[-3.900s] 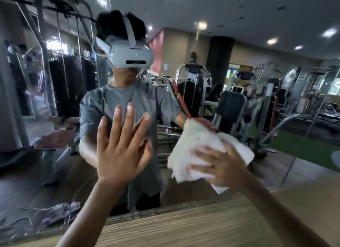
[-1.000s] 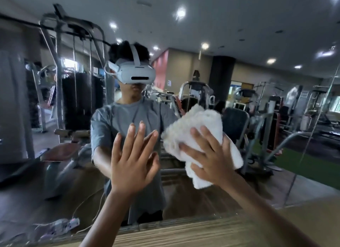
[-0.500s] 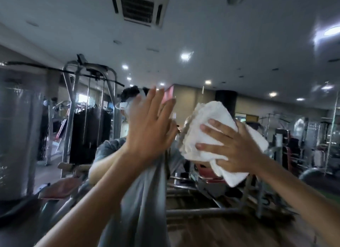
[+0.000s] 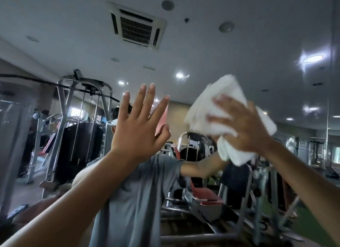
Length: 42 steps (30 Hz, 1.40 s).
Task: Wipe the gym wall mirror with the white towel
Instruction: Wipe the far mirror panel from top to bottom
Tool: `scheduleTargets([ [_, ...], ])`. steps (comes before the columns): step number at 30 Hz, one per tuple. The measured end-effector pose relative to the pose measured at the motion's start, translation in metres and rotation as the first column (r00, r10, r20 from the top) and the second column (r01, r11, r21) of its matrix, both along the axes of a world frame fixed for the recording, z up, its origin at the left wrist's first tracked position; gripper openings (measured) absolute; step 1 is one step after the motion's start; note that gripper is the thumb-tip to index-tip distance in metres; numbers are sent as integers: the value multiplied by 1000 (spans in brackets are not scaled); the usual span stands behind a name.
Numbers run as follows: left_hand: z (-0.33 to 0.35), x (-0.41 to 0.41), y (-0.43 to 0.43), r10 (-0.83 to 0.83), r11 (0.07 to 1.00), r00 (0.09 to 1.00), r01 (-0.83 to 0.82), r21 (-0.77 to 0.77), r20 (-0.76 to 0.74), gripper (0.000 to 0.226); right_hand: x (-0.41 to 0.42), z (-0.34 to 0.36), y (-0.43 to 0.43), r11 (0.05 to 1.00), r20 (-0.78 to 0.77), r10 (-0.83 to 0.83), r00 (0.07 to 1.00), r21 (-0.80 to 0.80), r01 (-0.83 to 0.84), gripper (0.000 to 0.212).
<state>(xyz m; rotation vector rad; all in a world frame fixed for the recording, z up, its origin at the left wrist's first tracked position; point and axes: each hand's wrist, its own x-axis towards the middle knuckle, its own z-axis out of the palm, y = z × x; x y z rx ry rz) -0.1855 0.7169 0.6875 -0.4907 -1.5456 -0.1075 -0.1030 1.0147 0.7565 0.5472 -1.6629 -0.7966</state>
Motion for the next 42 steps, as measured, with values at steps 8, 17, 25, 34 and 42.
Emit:
scheduleTargets([
  [8,77,9,7,1,996,993,10,93,-118,54,-17,12,-49,953,-107,4,994,-301,-36,62],
  [17,126,-5,-14,13,1000,1000,-13,28,-4,74,-11,104,-50,670,-155,71,985,-724,-162,66],
  [25,126,-9,-15,15,1000,1000,-15,4,-15,72,-12,101,-49,997,24,23,999,71,-25,65],
  [34,123,-10,-18,-39,999,998,40,17,-44,68,-25,129,-88,829,-194,-30,981,-553,-84,64],
  [42,122,-13,-17,-71,995,996,75,71,-57,80,-12,194,-48,881,-116,43,992,-464,-92,62],
])
